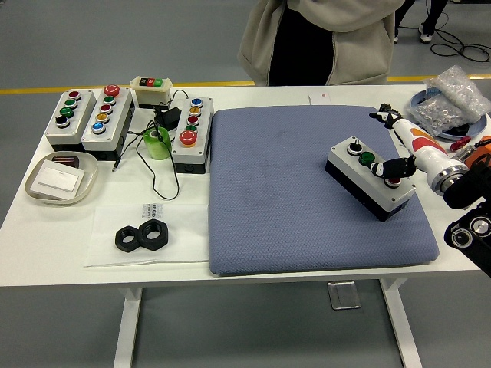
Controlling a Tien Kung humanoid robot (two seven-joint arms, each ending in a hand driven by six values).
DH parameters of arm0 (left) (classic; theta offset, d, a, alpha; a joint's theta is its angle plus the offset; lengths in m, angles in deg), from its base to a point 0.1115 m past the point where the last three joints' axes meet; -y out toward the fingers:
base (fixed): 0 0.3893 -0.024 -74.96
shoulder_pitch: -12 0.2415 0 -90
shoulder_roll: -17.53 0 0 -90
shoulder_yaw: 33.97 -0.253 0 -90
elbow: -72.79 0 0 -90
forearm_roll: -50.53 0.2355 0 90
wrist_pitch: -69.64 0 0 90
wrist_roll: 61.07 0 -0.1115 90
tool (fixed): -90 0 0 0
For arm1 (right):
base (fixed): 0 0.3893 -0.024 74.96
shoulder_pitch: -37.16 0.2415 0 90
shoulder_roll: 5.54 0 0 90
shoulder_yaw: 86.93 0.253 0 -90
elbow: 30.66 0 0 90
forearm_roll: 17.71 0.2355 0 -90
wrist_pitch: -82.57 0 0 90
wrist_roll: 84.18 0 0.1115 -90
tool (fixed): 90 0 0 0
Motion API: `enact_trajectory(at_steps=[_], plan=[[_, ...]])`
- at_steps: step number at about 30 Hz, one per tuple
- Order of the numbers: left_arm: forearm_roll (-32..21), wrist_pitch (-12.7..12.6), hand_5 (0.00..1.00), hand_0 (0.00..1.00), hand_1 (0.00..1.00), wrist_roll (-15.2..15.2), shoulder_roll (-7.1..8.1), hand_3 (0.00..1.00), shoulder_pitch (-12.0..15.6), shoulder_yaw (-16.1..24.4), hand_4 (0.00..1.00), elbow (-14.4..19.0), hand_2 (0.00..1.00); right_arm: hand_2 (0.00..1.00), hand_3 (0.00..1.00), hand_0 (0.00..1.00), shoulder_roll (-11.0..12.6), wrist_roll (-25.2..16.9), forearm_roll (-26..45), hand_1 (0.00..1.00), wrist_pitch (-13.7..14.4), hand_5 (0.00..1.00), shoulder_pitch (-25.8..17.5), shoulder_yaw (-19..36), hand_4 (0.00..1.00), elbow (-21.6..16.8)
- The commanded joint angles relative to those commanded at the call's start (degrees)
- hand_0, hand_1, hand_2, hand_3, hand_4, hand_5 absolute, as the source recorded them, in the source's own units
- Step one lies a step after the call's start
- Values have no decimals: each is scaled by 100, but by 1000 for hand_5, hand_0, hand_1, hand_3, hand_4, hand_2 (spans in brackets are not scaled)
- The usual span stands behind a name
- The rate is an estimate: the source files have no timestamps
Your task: Pick up the button,place it on the desk,press the button,press the button
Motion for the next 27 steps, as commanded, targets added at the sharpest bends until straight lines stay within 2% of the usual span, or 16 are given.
enact_trajectory(at_steps=[2, 3, 4, 6, 9, 10, 15, 16, 18, 21, 22, 27], plan=[[-8, 0, 998, 738, 859, 1, 2, 848, 0, -6, 652, -2, 922, 962, 959, 998, -11, -26, 18, 901, 23, 218, 11, -27, 881, -24], [-33, -2, 998, 738, 859, 3, 1, 848, -1, -34, 652, -4, 922, 962, 959, 998, -41, -100, 78, 901, 154, 218, 33, -98, 881, 4], [-46, -3, 998, 735, 857, 4, 1, 848, -1, -47, 653, -5, 922, 985, 998, 998, -55, -135, 106, 923, 258, 728, 43, -132, 966, 18], [-24, -4, 998, 735, 857, -1, 2, 848, 0, -26, 653, -4, 922, 985, 998, 998, -81, -168, 305, 923, 171, 728, 42, -129, 966, 51], [-14, -5, 998, 735, 857, 2, 3, 848, -1, -9, 653, -4, 922, 985, 998, 998, -79, -276, 532, 923, 204, 728, 34, -143, 966, 72], [-9, -6, 998, 734, 857, 2, 4, 848, -2, -1, 653, -4, 921, 989, 998, 998, -76, -286, 540, 928, 200, 780, 35, -139, 964, 71], [-6, -5, 998, 734, 857, 0, 7, 848, -6, -3, 653, -5, 921, 989, 998, 998, -79, -271, 408, 928, 126, 780, 48, -137, 964, 70], [-12, -6, 998, 734, 856, 2, 6, 846, -5, -8, 651, -5, 920, 988, 998, 998, -91, -250, 281, 928, 67, 572, 50, -161, 967, 91], [-18, -7, 998, 734, 856, 3, 6, 846, -3, -14, 651, -6, 920, 988, 998, 998, -104, -229, 116, 928, 15, 572, 52, -186, 967, 117], [-36, -8, 998, 734, 856, 0, 6, 846, 1, -51, 651, -6, 920, 988, 998, 998, -171, -175, -371, 928, -90, 572, 75, -327, 967, 364], [-35, -8, 998, 734, 856, 0, 6, 842, 3, -52, 651, -6, 920, 987, 998, 998, -181, -168, -436, 924, -97, 450, 74, -344, 959, 403], [-27, -13, 998, 734, 856, -2, 4, 842, 30, -53, 651, -8, 920, 987, 998, 998, -264, -111, -739, 924, -106, 450, 52, -489, 959, 717]])
